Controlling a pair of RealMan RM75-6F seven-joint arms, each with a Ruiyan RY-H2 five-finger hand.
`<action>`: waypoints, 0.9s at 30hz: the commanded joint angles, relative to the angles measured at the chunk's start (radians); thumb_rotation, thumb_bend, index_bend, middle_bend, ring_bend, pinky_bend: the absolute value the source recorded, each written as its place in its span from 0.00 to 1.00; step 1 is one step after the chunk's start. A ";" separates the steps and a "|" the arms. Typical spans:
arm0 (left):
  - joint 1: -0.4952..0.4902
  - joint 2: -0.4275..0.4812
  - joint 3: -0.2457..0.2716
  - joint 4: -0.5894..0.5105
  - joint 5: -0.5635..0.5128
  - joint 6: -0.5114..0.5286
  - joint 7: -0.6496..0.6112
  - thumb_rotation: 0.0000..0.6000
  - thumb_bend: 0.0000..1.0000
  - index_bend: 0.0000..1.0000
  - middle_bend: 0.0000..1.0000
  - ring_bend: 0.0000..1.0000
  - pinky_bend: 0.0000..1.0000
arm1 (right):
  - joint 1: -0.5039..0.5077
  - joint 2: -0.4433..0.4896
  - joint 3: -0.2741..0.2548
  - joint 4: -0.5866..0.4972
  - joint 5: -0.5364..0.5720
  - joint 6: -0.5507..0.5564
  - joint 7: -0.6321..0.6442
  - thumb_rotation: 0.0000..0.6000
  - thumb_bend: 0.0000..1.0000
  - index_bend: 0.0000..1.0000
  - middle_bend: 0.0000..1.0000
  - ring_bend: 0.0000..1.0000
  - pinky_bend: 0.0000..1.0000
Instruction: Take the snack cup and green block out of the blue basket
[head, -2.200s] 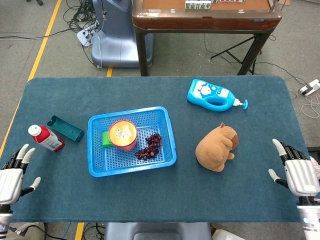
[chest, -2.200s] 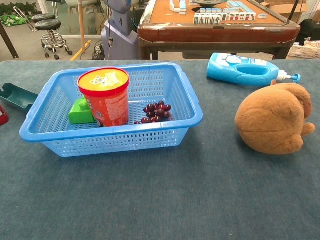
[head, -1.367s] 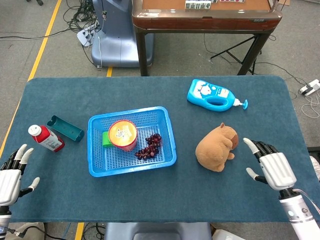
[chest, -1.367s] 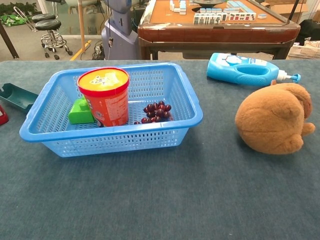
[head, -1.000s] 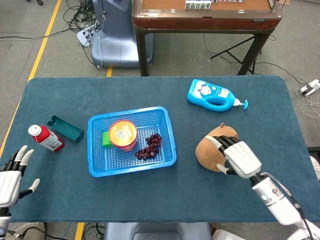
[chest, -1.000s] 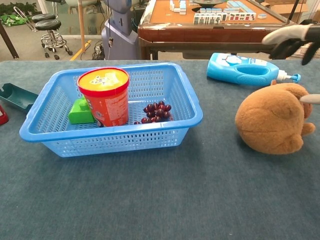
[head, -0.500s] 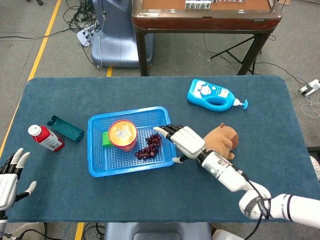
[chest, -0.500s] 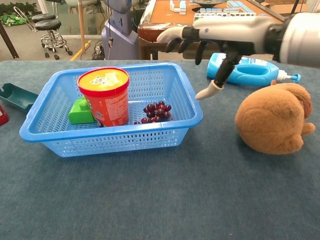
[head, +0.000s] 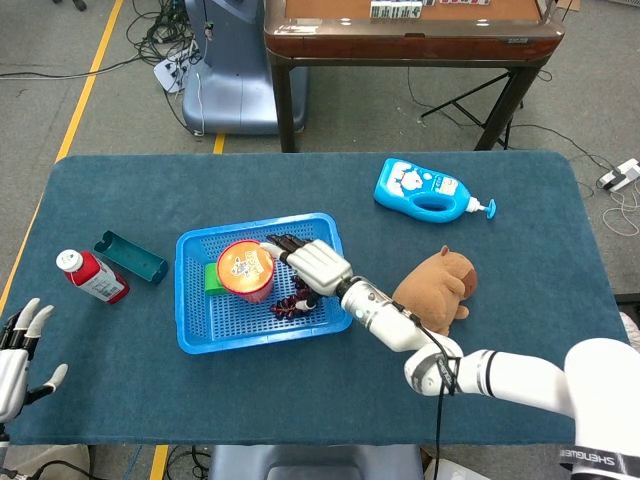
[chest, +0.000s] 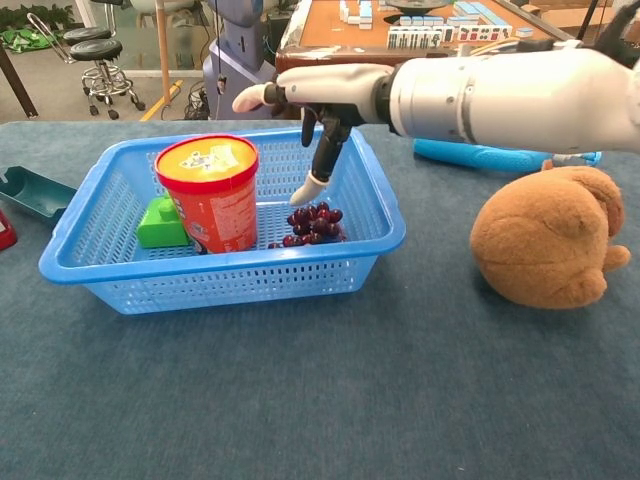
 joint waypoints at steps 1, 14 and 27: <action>0.001 0.001 0.000 0.001 -0.003 -0.002 -0.001 1.00 0.30 0.09 0.02 0.07 0.21 | 0.056 -0.067 0.012 0.089 0.049 -0.035 0.017 1.00 0.00 0.00 0.02 0.04 0.25; 0.008 0.004 -0.003 0.017 -0.022 -0.010 -0.023 1.00 0.29 0.09 0.02 0.07 0.21 | 0.171 -0.226 0.033 0.322 0.089 -0.100 0.124 1.00 0.00 0.00 0.03 0.04 0.25; 0.014 0.005 -0.002 0.020 -0.028 -0.014 -0.027 1.00 0.29 0.11 0.02 0.07 0.21 | 0.148 -0.337 0.018 0.466 -0.134 -0.035 0.368 1.00 0.05 0.13 0.18 0.14 0.27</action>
